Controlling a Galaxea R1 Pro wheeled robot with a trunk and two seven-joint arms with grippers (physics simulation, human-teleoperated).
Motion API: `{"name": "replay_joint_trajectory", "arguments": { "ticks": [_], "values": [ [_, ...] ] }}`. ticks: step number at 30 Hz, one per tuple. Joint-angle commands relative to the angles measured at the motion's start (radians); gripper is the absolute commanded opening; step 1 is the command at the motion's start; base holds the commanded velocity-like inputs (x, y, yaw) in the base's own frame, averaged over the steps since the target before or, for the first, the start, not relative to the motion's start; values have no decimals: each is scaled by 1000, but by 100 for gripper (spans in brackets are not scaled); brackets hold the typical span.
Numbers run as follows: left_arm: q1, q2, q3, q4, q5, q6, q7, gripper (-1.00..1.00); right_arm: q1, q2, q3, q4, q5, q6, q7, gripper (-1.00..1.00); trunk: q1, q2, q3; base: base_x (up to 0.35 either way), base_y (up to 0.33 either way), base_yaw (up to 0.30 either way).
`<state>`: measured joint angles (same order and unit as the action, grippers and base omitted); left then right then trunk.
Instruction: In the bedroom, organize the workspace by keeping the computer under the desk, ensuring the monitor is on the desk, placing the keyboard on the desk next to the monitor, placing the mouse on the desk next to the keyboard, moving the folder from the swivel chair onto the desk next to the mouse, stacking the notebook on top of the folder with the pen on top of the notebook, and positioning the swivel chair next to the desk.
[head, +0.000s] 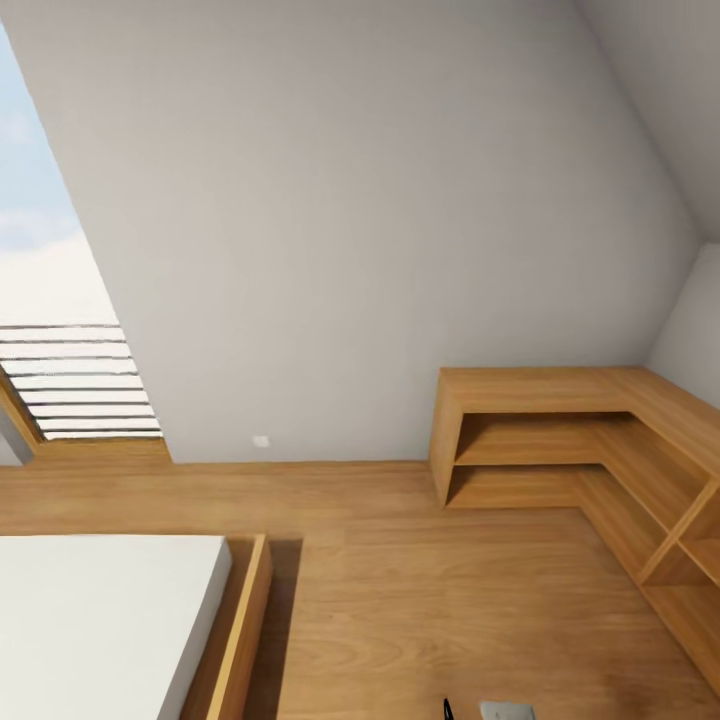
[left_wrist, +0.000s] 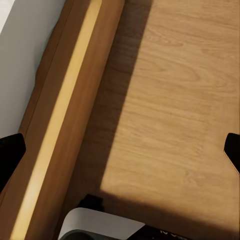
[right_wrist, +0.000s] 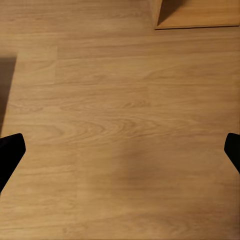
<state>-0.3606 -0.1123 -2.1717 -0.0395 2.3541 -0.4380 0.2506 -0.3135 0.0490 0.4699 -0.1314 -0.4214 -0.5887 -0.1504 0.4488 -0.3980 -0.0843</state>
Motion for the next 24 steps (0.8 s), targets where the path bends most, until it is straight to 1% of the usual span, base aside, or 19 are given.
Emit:
{"name": "replay_joint_trajectory", "arguments": {
  "ticks": [1,24],
  "values": [
    [-1,0,-8,-3,2,-4,9,100,-1,0,9,1,-5,-2,-6,100,1,-2,-2,326,0,0],
    [-1,0,-10,-5,2,-4,9,100,-1,-1,9,1,-4,-3,-6,100,1,-2,-2,326,0,0]
  ]
}}
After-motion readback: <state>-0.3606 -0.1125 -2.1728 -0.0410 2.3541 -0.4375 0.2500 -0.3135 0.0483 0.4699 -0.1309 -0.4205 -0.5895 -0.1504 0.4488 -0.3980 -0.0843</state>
